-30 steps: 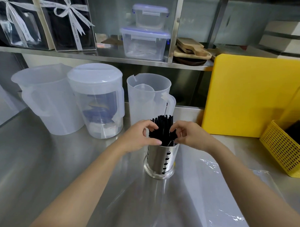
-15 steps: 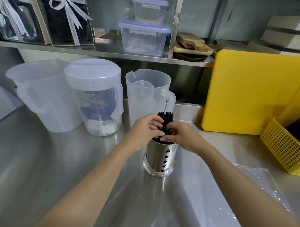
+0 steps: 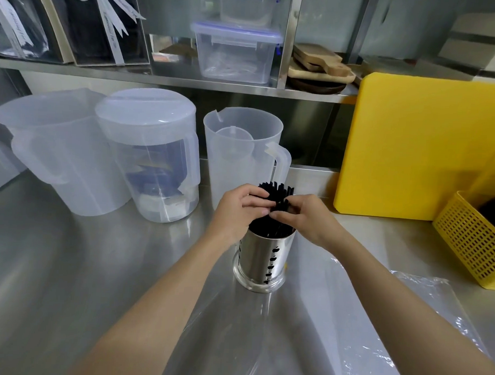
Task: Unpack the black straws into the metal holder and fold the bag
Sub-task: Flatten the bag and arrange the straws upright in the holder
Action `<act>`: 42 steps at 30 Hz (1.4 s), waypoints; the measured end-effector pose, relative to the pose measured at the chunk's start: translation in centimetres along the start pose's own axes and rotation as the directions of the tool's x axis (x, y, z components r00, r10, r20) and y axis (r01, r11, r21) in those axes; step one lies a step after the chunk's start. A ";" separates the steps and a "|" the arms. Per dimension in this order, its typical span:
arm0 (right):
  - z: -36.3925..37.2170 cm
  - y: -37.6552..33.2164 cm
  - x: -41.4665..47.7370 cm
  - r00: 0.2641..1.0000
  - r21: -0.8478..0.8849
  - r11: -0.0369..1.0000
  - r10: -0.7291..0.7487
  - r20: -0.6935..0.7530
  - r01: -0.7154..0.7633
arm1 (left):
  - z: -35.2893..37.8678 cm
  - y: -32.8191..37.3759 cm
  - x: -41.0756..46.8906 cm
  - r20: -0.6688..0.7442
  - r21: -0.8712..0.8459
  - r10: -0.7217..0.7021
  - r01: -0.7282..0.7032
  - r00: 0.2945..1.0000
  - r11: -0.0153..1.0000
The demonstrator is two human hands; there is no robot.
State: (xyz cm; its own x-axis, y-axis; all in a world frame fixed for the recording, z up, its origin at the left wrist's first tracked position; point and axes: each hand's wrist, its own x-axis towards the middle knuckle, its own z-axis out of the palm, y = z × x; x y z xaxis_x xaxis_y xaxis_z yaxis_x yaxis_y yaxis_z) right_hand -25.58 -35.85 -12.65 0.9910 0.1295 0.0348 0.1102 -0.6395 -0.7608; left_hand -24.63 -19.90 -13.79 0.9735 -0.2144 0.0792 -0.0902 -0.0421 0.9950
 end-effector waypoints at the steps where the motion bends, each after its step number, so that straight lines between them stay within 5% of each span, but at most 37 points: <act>1: -0.1 -0.2 0.0 1.000 0.011 1.000 -0.002 0.000 0.002 | 0.1 0.1 0.1 -0.025 -0.020 0.001 -0.001 1.000 1.000; 9: 0.0 -0.5 -0.1 0.999 0.099 0.995 -0.027 -0.042 0.031 | 0.4 1.2 -0.2 -0.052 -0.214 -0.062 0.050 0.997 0.976; 15: 0.0 -0.7 0.0 0.999 0.055 0.998 -0.032 -0.018 0.033 | 0.4 0.6 -0.2 -0.107 -0.014 0.011 -0.012 0.994 1.000; 22: -0.6 -0.8 0.1 0.997 0.071 0.996 -0.050 -0.057 0.054 | -0.4 1.0 -0.1 -0.169 -0.005 0.046 -0.048 0.985 0.999; 30: -2.5 -2.9 -0.1 0.983 0.122 0.982 -0.131 -0.125 0.146 | 0.0 2.6 -0.1 0.053 0.167 0.250 -0.256 0.967 0.952; 42: -2.7 -3.1 -0.3 0.990 0.169 0.979 -0.095 -0.108 0.112 | 1.6 2.8 0.4 0.095 0.034 0.059 -0.062 0.994 0.997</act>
State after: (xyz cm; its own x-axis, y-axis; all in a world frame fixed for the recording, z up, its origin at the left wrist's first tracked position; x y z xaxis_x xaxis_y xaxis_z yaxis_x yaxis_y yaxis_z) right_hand -25.97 -35.96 -8.54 0.9785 0.1072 0.1761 0.2061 -0.4834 -0.8508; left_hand -24.82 -21.63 -11.03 0.9421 -0.3083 0.1317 -0.1579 -0.0615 0.9855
